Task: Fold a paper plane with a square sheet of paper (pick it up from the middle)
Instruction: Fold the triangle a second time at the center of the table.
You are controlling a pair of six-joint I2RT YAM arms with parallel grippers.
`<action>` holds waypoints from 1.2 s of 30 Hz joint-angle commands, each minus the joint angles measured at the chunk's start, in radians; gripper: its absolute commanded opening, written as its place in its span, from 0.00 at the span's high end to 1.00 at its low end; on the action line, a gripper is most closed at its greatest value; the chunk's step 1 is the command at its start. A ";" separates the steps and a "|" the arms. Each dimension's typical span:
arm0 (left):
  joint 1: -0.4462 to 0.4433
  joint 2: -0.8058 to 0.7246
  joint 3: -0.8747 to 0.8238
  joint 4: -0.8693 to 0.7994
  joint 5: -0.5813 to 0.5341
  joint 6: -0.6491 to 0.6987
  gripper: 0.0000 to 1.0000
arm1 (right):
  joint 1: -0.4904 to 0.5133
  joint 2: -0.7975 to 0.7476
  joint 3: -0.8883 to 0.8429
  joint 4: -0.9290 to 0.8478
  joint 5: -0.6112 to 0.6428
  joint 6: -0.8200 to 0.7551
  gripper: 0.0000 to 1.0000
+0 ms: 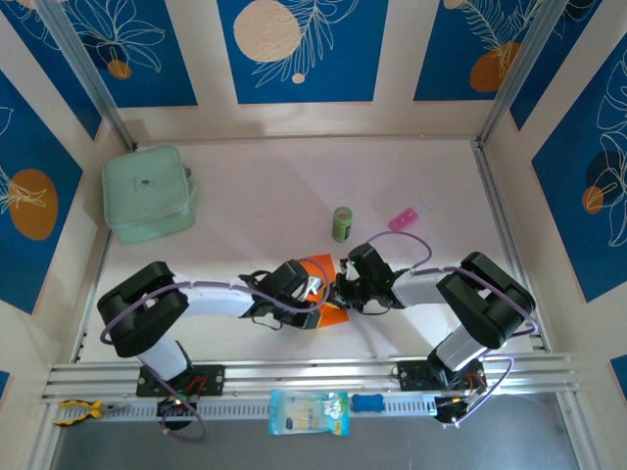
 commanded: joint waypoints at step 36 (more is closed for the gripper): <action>0.002 0.012 0.047 -0.012 -0.081 0.010 0.93 | 0.007 0.010 -0.022 -0.070 0.047 0.020 1.00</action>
